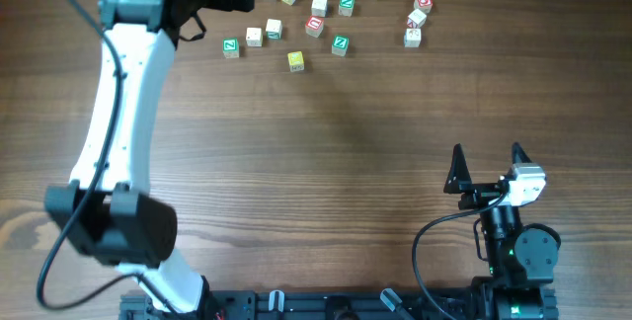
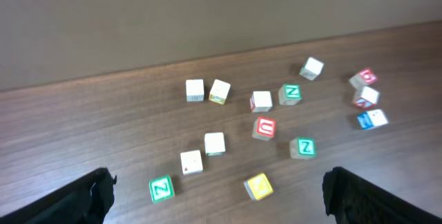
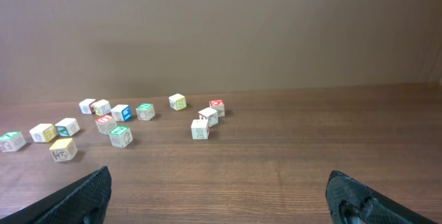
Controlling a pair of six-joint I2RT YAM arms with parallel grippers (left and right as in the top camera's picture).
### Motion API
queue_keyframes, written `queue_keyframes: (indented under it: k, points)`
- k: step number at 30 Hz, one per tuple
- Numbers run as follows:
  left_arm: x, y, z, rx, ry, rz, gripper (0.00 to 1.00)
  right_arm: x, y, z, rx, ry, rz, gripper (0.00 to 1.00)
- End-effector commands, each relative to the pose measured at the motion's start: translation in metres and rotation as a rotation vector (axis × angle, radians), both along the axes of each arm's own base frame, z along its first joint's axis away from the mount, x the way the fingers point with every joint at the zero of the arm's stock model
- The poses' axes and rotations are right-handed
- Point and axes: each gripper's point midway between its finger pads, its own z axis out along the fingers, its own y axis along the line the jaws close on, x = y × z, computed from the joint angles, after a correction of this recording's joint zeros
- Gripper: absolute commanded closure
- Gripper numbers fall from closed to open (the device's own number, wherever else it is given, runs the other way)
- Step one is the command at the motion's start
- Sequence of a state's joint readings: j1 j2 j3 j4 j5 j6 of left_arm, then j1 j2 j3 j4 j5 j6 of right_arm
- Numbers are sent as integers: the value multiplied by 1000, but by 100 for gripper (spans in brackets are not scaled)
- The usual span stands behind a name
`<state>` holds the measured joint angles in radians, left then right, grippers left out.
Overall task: Form a horizontal line
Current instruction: 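Reach the left gripper forward over the block cluster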
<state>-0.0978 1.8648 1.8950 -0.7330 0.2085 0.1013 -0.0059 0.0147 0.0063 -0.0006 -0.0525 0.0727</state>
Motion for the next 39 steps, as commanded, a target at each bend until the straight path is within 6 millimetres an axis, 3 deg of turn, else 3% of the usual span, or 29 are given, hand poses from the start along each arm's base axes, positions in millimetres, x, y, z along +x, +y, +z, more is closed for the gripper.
queue_keyframes:
  k: [1,6,10,13,24,28,34,39]
  points:
    - [23,-5,-35,12,29,-30,0,0,4,1,-18,-6,20,0]
    - [40,-11,-106,34,138,-52,0,0,4,1,-18,-6,20,0]
    - [44,-21,-142,62,180,-95,0,0,4,1,-18,-6,20,0]
    - [46,-27,-150,63,186,-104,0,0,4,1,-17,-6,20,0]
    - [67,-35,-147,67,88,-122,0,0,4,1,-18,-6,20,0]
    - [72,-46,-168,143,78,-164,0,0,4,1,-18,-6,20,0]
    - [74,-57,-217,240,112,-184,1,0,4,1,-17,-6,20,0]
    - [76,-58,-240,243,132,-187,11,0,4,1,-18,-6,20,0]
